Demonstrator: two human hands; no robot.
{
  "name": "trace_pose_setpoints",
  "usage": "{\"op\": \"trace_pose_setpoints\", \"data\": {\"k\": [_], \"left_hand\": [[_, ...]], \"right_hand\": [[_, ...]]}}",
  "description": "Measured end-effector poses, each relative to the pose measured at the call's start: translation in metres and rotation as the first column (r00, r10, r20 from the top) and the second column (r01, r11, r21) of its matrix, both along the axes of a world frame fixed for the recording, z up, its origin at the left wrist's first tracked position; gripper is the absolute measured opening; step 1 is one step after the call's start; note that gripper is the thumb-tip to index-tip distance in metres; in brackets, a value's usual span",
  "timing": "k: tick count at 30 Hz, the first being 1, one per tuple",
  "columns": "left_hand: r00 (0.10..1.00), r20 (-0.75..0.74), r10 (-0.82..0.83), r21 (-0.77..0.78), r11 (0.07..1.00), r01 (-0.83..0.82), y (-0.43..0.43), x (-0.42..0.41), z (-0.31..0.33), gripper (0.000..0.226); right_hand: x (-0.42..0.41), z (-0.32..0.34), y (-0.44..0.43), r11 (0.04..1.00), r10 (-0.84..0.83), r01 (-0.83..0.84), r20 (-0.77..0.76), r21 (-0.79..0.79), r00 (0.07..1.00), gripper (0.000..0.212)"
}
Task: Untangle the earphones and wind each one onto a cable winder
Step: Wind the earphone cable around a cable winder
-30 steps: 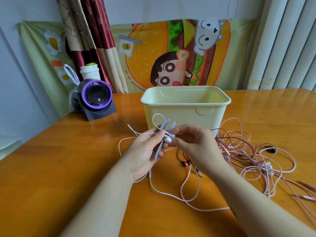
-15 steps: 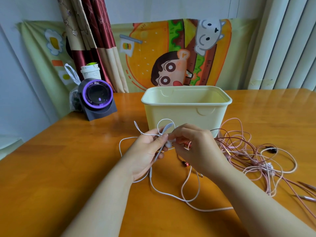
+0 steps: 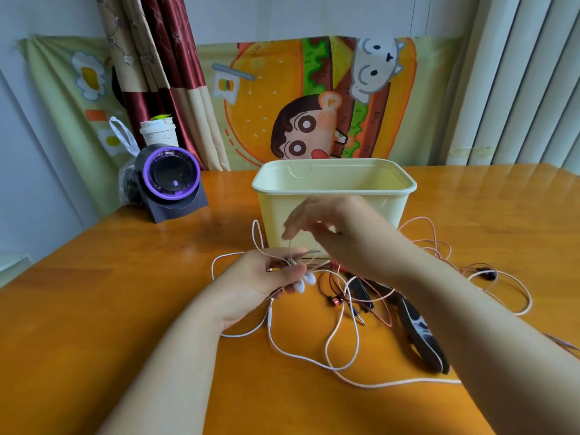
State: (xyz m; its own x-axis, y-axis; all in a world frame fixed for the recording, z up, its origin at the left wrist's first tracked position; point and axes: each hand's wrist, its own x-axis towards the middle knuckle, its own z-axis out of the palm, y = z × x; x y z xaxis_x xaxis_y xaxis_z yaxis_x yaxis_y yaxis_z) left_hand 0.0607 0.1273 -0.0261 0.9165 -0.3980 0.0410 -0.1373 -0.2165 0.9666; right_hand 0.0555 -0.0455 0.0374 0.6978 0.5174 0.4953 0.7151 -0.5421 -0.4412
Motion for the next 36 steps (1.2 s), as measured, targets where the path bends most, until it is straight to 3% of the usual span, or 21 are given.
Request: {"op": "trace_pose_setpoints", "data": {"k": [3,5,12,14,18,24,28,31,36], "left_hand": [[0.998,0.059,-0.022,0.103,0.995,0.015,0.005,0.004,-0.001,0.011],[0.999,0.024,-0.039,0.138,0.99,0.035,0.009,0.007,-0.003,0.008],[0.98,-0.171,-0.105,0.097,0.988,0.123,0.009,0.008,-0.005,0.053],[0.974,-0.19,-0.122,0.088,0.986,0.141,0.009,0.008,-0.005,0.064],[0.963,-0.246,-0.106,0.087,0.988,0.131,0.011,0.007,-0.002,0.089],[0.958,-0.262,-0.115,-0.021,0.993,0.114,0.009,-0.001,0.006,0.073],[0.95,-0.293,-0.108,-0.082,0.993,0.087,0.007,-0.004,0.01,0.068],[0.948,-0.291,-0.129,-0.078,0.991,0.111,0.008,-0.005,0.01,0.07],[0.97,-0.201,-0.134,-0.191,0.977,0.095,0.005,-0.008,0.016,0.066]], "right_hand": [[0.001,0.008,0.02,0.962,0.075,-0.102,-0.113,-0.253,0.991,0.05],[0.003,0.007,0.028,0.934,0.078,-0.13,-0.166,-0.334,0.983,0.051],[0.009,-0.005,0.01,0.877,-0.056,-0.073,-0.252,-0.476,0.966,0.061],[0.01,-0.008,0.006,0.853,-0.074,-0.061,-0.236,-0.518,0.969,0.054],[0.013,-0.007,-0.001,0.841,-0.093,-0.044,-0.224,-0.539,0.97,0.02],[0.02,0.009,-0.024,0.954,0.01,-0.152,-0.48,-0.258,0.877,0.011],[0.028,0.002,-0.033,0.979,0.202,-0.174,-0.661,0.108,0.723,0.008],[0.035,-0.006,-0.039,0.956,0.269,-0.082,-0.729,0.283,0.629,0.011],[0.042,-0.02,-0.026,0.92,0.224,0.103,-0.726,0.377,0.65,0.008]]}}
